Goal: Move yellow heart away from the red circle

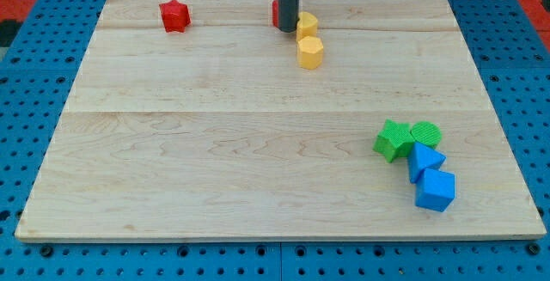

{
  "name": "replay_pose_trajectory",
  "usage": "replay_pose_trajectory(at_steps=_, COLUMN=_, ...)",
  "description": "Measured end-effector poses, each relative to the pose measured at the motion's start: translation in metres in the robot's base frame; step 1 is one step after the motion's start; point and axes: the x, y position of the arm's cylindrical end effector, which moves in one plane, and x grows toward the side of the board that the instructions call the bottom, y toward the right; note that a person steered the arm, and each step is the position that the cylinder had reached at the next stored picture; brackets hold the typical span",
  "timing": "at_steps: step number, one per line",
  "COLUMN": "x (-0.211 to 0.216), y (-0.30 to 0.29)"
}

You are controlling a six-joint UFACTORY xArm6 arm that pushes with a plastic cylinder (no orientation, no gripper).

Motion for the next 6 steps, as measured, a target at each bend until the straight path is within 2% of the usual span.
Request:
replay_pose_trajectory(at_steps=1, x=0.0, y=0.011)
replay_pose_trajectory(at_steps=4, x=0.002, y=0.107)
replay_pose_trajectory(at_steps=5, x=-0.013, y=0.123)
replay_pose_trajectory(at_steps=6, x=-0.071, y=0.107)
